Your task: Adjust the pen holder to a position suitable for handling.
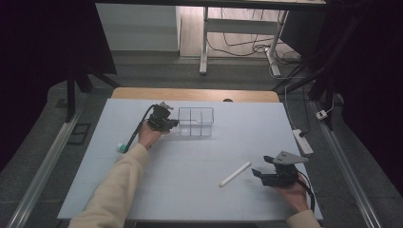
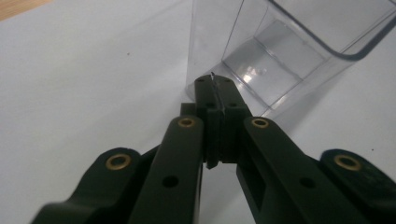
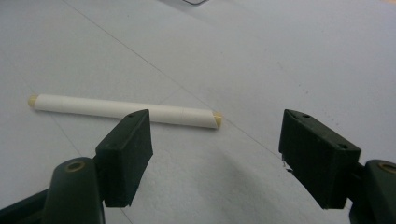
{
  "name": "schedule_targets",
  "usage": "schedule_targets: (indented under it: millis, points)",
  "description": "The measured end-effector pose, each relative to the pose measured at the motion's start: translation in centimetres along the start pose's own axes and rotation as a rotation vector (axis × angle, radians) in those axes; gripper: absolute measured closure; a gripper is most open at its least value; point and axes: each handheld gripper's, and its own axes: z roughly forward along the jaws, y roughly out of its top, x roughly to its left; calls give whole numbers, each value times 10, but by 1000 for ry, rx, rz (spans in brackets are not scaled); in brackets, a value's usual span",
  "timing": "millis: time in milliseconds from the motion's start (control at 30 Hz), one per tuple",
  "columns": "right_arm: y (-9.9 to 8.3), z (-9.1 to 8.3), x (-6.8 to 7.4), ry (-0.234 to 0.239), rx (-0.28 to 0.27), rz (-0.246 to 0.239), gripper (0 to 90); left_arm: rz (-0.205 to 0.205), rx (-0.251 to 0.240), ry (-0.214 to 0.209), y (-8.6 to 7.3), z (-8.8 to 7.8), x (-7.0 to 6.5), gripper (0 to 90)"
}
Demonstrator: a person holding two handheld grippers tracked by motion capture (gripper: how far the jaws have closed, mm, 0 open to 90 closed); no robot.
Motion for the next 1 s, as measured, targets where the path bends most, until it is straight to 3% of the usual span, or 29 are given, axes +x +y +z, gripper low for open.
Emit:
schedule_targets:
  millis: [533,700,933,1000]
  points:
    - [0,-1,0,-4,6,2,250,22,0,-1,7,5,-9,892]
    - [-1,-1,-1,-3,3,5,250,52,6,6,6,-8,-9,892]
    - [-2,-3,-1,-6,0,9,250,65,-40,-11,-3,-36,-11,890]
    - [-2,-3,-1,-9,-1,9,251,68,-48,-19,-7,-43,-11,814]
